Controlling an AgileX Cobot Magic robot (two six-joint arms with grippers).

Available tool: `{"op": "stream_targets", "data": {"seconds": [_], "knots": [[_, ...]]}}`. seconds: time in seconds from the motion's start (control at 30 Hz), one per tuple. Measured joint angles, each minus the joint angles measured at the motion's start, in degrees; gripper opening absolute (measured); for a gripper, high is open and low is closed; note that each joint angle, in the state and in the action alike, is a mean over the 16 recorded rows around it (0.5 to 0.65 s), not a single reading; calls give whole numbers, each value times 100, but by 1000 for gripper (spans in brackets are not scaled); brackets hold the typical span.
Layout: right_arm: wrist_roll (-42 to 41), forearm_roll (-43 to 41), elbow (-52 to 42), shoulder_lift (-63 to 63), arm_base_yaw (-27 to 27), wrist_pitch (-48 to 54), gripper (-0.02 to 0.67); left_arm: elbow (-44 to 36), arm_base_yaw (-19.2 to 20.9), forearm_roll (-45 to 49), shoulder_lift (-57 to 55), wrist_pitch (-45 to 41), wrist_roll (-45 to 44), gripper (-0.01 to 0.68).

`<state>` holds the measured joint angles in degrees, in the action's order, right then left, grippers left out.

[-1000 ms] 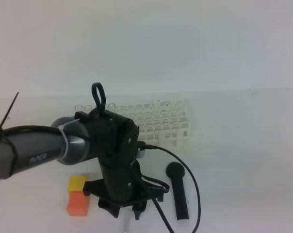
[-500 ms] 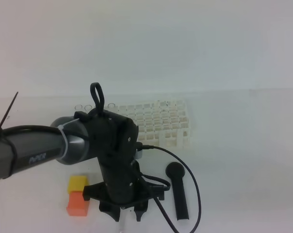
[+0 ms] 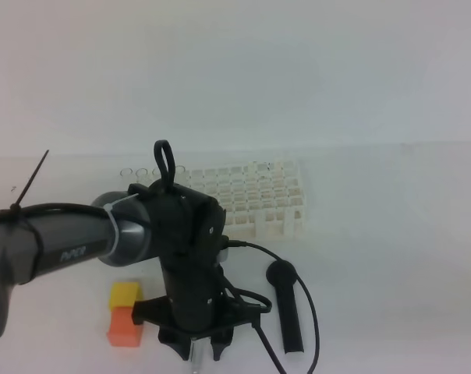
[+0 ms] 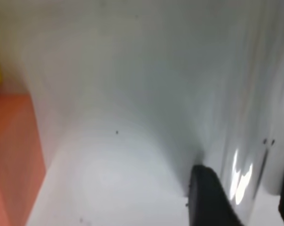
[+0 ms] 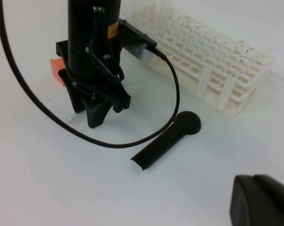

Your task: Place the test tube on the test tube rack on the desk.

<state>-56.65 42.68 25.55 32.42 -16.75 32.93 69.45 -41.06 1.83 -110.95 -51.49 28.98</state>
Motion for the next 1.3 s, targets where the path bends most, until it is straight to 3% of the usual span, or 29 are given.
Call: {"op": "stream_targets", "data": {"seconds": [0.27, 0.5, 0.93, 1.13, 1.3], "knots": [[0, -8, 0, 0, 0, -3, -1, 2, 0, 97, -18, 10, -44, 116], [0, -11, 0, 0, 0, -3, -1, -2, 0, 209, 81, -24, -250, 43], [0, -11, 0, 0, 0, -3, -1, -25, 0, 957, 1003, 578, -536, 34], [0, -11, 0, 0, 0, -3, -1, -399, 0, 1265, 1685, 1386, -507, 20], [0, -11, 0, 0, 0, -3, -1, -1177, 0, 1308, 2275, 2428, -443, 6]]}}
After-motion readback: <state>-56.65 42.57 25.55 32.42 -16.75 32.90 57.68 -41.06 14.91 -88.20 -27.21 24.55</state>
